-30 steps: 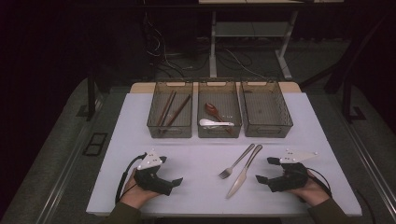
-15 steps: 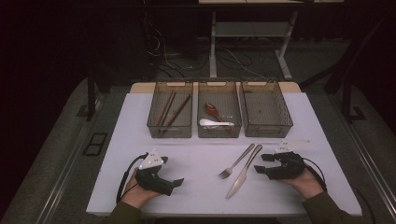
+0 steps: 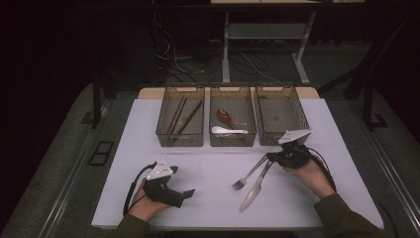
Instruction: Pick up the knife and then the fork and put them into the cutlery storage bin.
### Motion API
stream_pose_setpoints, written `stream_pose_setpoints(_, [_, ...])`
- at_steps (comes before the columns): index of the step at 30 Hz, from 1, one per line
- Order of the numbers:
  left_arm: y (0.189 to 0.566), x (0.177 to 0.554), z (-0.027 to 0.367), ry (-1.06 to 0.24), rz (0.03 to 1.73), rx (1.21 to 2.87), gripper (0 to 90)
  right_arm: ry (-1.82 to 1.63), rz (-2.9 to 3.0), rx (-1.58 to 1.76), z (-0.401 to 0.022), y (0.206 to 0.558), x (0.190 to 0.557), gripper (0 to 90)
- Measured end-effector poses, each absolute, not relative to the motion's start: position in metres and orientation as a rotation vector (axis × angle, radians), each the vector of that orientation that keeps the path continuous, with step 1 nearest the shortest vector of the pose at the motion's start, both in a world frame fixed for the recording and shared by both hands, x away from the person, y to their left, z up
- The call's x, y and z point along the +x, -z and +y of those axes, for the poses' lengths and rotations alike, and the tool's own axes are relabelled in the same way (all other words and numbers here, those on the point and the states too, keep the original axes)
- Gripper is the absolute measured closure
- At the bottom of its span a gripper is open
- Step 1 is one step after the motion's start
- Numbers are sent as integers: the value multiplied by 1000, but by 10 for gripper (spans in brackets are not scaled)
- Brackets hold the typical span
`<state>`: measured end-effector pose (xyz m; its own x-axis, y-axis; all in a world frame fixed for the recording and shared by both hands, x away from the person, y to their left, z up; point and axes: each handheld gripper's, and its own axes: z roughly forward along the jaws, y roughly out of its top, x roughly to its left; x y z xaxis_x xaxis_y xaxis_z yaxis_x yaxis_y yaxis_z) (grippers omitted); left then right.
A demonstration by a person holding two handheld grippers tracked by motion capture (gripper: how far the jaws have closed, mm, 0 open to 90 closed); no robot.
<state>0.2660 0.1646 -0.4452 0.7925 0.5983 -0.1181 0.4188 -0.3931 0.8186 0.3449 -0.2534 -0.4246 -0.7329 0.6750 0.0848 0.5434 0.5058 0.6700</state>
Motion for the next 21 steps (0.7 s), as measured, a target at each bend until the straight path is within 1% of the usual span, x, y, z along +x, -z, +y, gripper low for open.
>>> stream_pose_setpoints(8, [445, 266, 164, -243, 749, 2045, 0, -955, 2583, 1058, -247, 434, 359, 896])
stream_pose_setpoints(21, [445, 266, 165, -241, 751, 2045, 0, -888, 2613, 1044, -243, 440, 361, 897])
